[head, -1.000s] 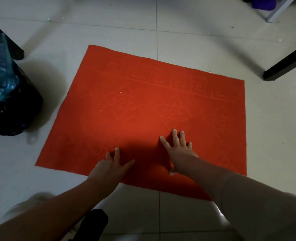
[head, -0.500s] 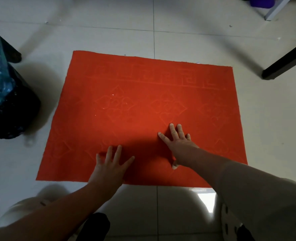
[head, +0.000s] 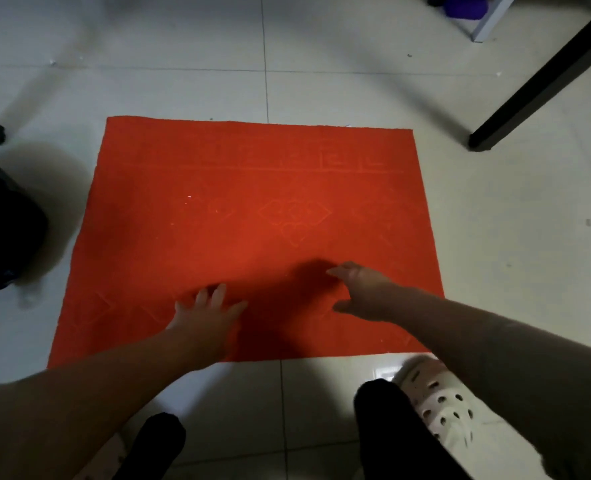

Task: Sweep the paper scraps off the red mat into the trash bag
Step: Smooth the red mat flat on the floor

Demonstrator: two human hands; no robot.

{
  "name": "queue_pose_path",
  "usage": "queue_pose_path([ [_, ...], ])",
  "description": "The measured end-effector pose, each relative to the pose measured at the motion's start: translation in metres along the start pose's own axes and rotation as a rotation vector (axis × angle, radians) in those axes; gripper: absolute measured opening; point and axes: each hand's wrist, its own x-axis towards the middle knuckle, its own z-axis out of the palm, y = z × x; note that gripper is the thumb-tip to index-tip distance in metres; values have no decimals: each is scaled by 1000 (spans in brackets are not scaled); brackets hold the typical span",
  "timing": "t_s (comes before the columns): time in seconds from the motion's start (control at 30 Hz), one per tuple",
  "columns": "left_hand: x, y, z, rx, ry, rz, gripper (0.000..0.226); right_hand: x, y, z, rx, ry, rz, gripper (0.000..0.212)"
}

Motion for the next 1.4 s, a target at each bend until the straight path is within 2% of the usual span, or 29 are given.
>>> queue_pose_path([
  [0.1,9,21,-8,-16,-27,31,88,-12,15,30,106,131,177,83],
  [0.2,22,42,-14,-34,-15,14,93,-17,21,61,98,100,253,94],
  [0.43,44,74,-9,-142,-9,-72,104,-12,34,73,90,108,233,97],
  [0.77,41,73,5,-125,35,-33,104,-22,38,83,60,107,215,98],
  [0.87,41,74,5,-137,38,-33,104,-25,39,83,126,171,210,91],
  [0.93,41,74,5,-144,42,-38,104,-29,43,85,190,284,232,84],
  [1.03,42,75,5,-150,38,-44,105,-34,58,90,207,456,340,78],
  [1.17,43,75,3,-158,29,-42,106,-41,90,95,321,566,600,80],
  [1.3,43,76,1,-142,38,-45,106,-44,110,96,436,584,788,81],
  [1.4,42,77,-3,-111,44,-50,106,-41,116,91,497,573,850,84],
])
